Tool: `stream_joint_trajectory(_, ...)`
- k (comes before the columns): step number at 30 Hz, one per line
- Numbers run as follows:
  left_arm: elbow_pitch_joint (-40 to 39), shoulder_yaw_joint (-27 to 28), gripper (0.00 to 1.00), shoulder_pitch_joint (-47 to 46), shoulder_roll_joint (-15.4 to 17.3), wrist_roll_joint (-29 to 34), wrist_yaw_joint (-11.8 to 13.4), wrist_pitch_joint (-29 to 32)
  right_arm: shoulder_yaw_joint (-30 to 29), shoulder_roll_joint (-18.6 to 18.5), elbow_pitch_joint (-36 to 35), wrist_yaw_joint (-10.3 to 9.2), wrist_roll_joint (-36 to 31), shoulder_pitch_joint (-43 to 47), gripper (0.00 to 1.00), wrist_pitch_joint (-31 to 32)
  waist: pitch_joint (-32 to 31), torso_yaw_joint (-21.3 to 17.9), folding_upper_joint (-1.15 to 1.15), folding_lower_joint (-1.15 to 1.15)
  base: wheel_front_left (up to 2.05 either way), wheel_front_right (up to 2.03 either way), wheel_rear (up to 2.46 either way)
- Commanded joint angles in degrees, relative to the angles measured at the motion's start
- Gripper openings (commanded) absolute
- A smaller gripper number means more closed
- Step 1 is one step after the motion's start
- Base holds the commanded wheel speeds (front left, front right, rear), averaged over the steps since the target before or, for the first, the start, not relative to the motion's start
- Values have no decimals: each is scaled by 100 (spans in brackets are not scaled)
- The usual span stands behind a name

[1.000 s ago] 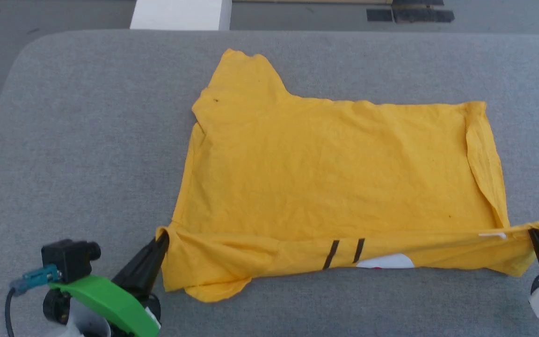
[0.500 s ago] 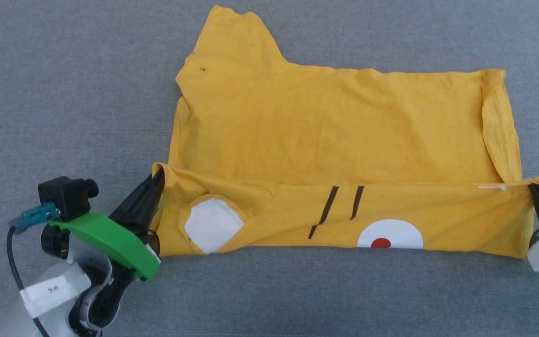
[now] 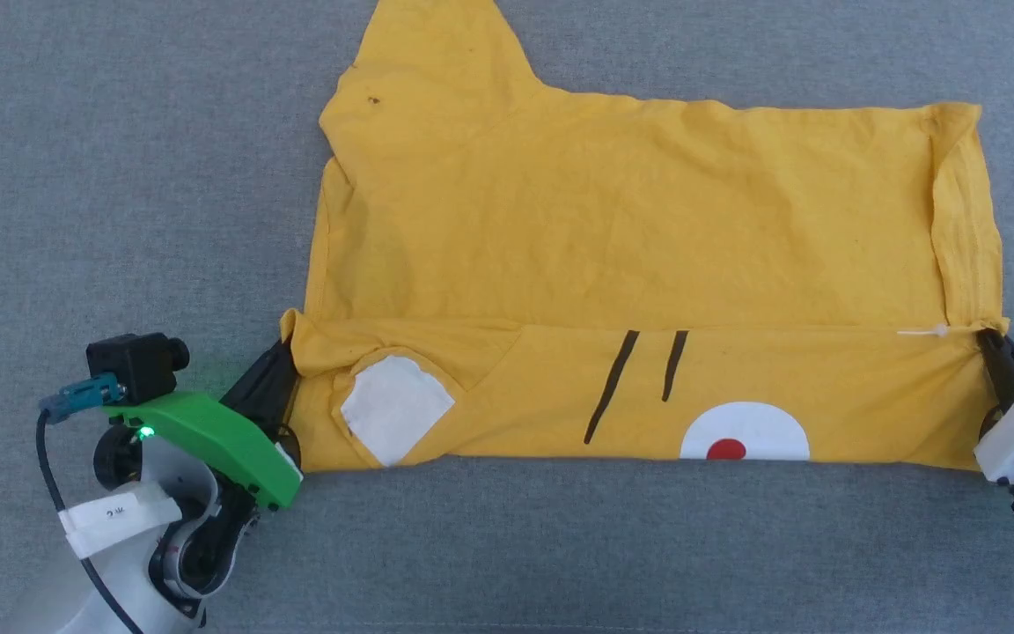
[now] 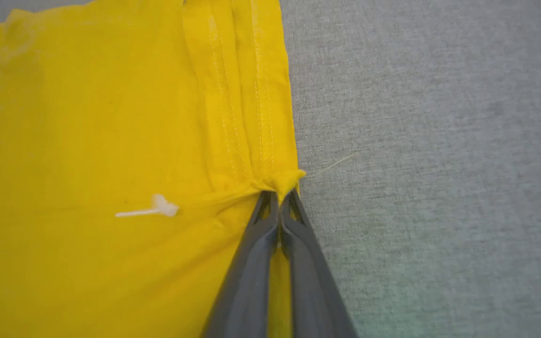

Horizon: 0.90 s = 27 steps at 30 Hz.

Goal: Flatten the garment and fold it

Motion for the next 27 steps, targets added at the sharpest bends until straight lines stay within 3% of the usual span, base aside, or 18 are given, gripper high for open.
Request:
stream_joint_trajectory(1, 95, 12, 0, -126, -63, -65, -26, -24, 31, 24, 154, -10, -25, -67, 2, 21, 25, 13, 0, 0, 0, 0, 0)
stream_joint_trajectory(2, 158, 16, 5, -150, -110, -98, -36, -28, 38, 20, 211, -10, -26, -92, 30, 27, 31, 17, 0, 0, 0, 0, 0)
stream_joint_trajectory(3, 231, 32, 100, -183, -174, -152, -56, -48, 50, 6, 278, -10, -26, -130, 100, 11, 27, 26, 0, 0, 0, 0, 0)
stream_joint_trajectory(11, 243, 92, 100, -80, -190, -264, -82, -127, 62, -27, 160, -10, 90, -23, 100, 42, -291, 64, 0, 0, 0, 0, 0)
stream_joint_trajectory(17, -75, 199, 100, 267, -14, -189, 95, -351, 9, 28, -387, -10, 230, 301, 100, 167, -643, 73, 0, 0, 0, 0, 0)
stream_joint_trajectory(23, -702, 584, 100, 839, 70, 372, 696, -1016, -525, 360, -1142, -10, -165, 623, 100, -484, -984, 95, 0, 0, 0, 0, 0)
stream_joint_trajectory(27, -1324, 1139, 100, 1275, -174, 1317, 1171, -1104, -764, 741, -1598, -10, -750, 882, 100, -1112, -1139, 115, 0, 0, 0, 0, 0)
